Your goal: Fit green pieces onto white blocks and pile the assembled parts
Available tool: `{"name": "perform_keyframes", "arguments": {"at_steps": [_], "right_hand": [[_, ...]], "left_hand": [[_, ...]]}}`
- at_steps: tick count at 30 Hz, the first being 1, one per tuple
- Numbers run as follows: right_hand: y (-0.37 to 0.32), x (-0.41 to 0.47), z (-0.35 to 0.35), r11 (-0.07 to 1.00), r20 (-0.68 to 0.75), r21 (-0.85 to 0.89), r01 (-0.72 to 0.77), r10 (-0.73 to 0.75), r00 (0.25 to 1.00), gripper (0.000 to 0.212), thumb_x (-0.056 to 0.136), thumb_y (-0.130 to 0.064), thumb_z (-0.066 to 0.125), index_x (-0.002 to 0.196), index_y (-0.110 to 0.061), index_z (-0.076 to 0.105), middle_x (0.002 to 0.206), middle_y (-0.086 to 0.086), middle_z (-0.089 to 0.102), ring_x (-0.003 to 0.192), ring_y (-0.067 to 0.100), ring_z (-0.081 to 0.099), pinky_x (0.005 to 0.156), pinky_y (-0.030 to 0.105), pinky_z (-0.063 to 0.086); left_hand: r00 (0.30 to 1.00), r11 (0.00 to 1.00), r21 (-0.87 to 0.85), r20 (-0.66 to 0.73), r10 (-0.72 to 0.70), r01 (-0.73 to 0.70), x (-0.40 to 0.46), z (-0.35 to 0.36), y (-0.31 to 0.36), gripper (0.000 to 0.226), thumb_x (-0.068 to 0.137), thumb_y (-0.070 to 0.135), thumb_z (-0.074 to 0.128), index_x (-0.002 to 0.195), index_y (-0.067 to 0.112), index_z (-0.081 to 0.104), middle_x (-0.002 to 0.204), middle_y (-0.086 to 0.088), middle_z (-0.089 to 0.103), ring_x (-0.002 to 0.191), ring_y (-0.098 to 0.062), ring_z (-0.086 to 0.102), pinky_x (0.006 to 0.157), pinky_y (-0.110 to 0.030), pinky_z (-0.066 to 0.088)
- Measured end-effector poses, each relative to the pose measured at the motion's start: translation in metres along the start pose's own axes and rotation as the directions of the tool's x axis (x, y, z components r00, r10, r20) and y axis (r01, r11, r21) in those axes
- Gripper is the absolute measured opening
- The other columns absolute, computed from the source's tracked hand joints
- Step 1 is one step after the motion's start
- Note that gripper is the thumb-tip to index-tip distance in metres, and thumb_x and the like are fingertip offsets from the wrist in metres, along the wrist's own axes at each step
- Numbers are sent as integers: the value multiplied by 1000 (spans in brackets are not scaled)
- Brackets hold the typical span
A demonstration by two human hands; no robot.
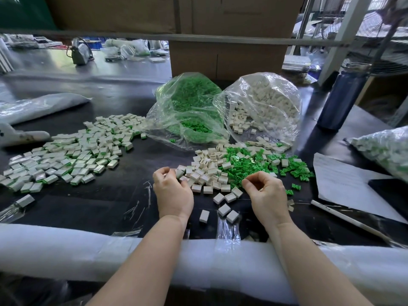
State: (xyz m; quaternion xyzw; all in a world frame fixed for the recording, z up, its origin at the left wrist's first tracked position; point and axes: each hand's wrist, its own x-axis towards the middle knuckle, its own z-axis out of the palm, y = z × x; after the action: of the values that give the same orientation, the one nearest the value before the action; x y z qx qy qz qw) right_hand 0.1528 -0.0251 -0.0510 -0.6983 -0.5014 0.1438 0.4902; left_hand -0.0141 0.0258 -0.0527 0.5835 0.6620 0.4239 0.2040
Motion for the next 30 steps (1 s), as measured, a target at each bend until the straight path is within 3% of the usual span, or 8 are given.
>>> {"name": "perform_keyframes", "arguments": {"at_steps": [6,10,12,14,16,18,25,30], "right_hand": [[1,1,1,997,8,-68,27,-26,1000,7,84,-15,67,78,-15,66,79,1,63,78,16,56,70,21,36],[1,0,1,995,11,-96,35,-34,999,7,85,-15,66,79,-15,66,80,0,62,79,16,55,71,22,36],[0,0,0,994,11,-102,36,-35,999,7,85,-15,66,79,-15,66,80,-1,61,79,16,54,70,22,35],[0,0,0,993,7,-106,43,-43,999,7,85,-14,66,78,-15,66,78,-3,59,78,14,54,68,18,33],[-1,0,-1,993,4,-108,51,-51,999,6,85,-14,67,78,-14,66,77,-5,58,77,13,53,67,16,32],[-1,0,-1,993,3,-106,45,-45,999,6,85,-14,67,78,-13,67,77,-4,59,77,14,53,68,19,33],[-3,0,-2,994,2,-106,40,-40,999,6,84,-14,67,78,-14,67,76,-5,58,77,15,54,70,22,36],[-5,-1,-3,993,2,-110,44,-44,999,6,85,-13,67,78,-14,66,75,-7,56,78,15,54,72,23,37]], "left_hand": [[997,999,47,81,-13,9,-2,-1,2,39,94,10,49,131,-2,47,147,-9,30,133,-23,33,106,-22,23],[991,989,102,100,94,-104,-4,-1,3,41,91,11,55,132,5,49,148,-10,31,140,-24,18,114,-30,14],[985,978,126,60,160,-166,-6,-1,4,38,87,12,60,125,13,58,137,-6,42,132,-23,28,109,-32,22],[974,969,94,34,225,-228,-10,-2,7,29,82,9,62,109,17,67,111,0,50,112,-21,42,94,-28,35],[966,970,36,100,238,-242,-14,-3,11,20,80,9,59,92,21,69,85,8,52,89,-20,54,73,-25,41],[958,971,69,189,214,-230,-18,-4,15,12,80,17,58,80,24,67,67,8,57,74,-22,59,63,-26,44],[895,935,108,344,284,-339,-22,-2,17,15,83,29,57,82,23,70,76,3,69,76,-18,62,68,-25,49],[908,942,-24,256,331,-336,-22,-4,18,13,82,17,63,90,18,73,61,7,62,64,-17,60,69,-25,50]]}}
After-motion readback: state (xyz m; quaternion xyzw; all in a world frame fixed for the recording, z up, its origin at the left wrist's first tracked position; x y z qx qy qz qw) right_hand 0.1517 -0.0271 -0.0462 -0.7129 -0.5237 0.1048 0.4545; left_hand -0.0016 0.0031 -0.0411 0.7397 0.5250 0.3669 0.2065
